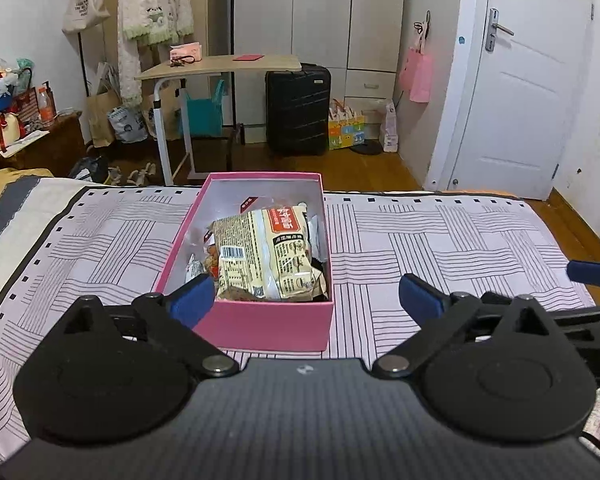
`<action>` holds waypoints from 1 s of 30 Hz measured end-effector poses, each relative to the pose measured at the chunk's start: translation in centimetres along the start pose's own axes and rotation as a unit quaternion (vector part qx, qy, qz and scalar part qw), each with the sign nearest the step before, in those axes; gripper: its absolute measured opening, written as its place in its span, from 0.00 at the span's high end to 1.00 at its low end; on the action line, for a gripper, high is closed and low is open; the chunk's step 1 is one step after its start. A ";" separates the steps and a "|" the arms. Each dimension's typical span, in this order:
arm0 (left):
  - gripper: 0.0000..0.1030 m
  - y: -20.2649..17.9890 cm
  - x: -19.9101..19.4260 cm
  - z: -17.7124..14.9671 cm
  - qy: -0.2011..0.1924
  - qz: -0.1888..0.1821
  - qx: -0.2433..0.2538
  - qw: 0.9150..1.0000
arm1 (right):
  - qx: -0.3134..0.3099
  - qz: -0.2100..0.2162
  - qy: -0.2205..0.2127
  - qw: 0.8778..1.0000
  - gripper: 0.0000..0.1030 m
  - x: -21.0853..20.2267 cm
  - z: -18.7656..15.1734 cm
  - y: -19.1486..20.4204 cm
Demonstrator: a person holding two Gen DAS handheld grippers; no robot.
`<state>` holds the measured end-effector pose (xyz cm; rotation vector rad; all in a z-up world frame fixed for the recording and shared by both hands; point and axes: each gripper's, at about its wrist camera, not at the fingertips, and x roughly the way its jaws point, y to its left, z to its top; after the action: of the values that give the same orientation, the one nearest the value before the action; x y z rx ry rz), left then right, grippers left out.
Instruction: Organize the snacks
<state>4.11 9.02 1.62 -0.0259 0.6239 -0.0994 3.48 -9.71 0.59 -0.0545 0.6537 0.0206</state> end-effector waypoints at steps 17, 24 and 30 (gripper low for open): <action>0.03 -1.0 -0.3 -1.5 0.019 0.015 0.017 1.000 | 0.034 -0.047 0.006 0.998 0.01 -1.2 -1.6 -2.0; 0.03 -2.0 -0.3 -1.6 0.024 0.025 0.019 0.999 | 0.052 -0.062 0.002 0.997 0.01 -2.1 -1.9 -2.9; 0.03 -2.5 -0.2 -1.9 0.025 0.041 0.027 0.999 | 0.055 -0.061 0.011 0.997 0.01 -2.3 -1.9 -3.2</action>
<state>2.66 6.61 0.36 0.0542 0.6706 -0.0384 0.64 -13.03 0.65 0.0123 0.6708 -0.1339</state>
